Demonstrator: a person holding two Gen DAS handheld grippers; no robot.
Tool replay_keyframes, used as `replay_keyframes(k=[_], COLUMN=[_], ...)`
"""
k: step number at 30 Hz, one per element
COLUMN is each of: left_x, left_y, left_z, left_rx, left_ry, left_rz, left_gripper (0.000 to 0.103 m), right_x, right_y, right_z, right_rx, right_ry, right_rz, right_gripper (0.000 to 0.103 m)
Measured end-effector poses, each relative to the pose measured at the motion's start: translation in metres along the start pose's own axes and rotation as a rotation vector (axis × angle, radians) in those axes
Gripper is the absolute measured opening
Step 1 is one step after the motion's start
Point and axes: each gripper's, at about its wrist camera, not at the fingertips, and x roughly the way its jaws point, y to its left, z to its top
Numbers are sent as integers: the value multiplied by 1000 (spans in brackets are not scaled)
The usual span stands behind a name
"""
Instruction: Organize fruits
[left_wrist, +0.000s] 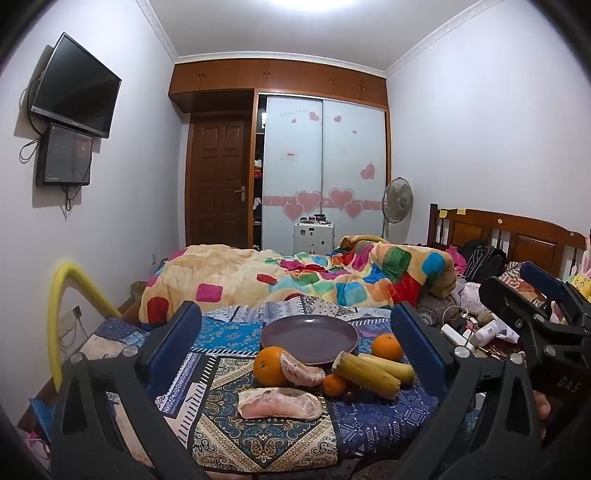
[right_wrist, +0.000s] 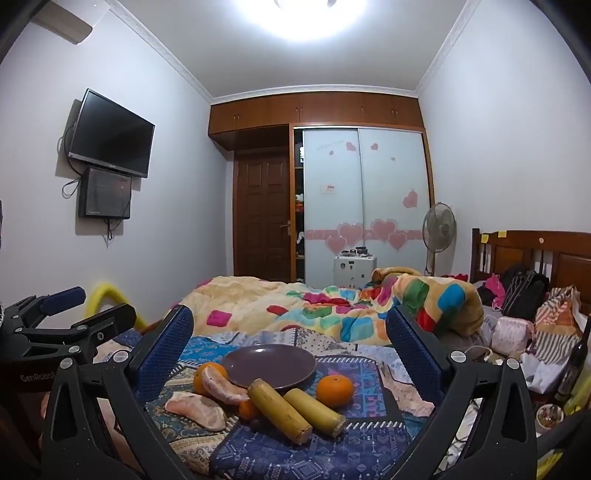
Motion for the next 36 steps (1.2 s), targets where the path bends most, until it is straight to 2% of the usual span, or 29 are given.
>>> replay_keyframes(k=[10, 36], left_x=[3, 7], left_y=[-10, -6], left_z=[1, -1], left_rx=[6, 3], left_ry=[-4, -2], left_rz=[0, -3], left_gripper=[103, 103], right_x=[4, 5], right_y=[1, 1], right_z=[-4, -3], right_rx=[10, 14], right_ry=[5, 9], right_rz=[7, 8], right_gripper=[103, 103])
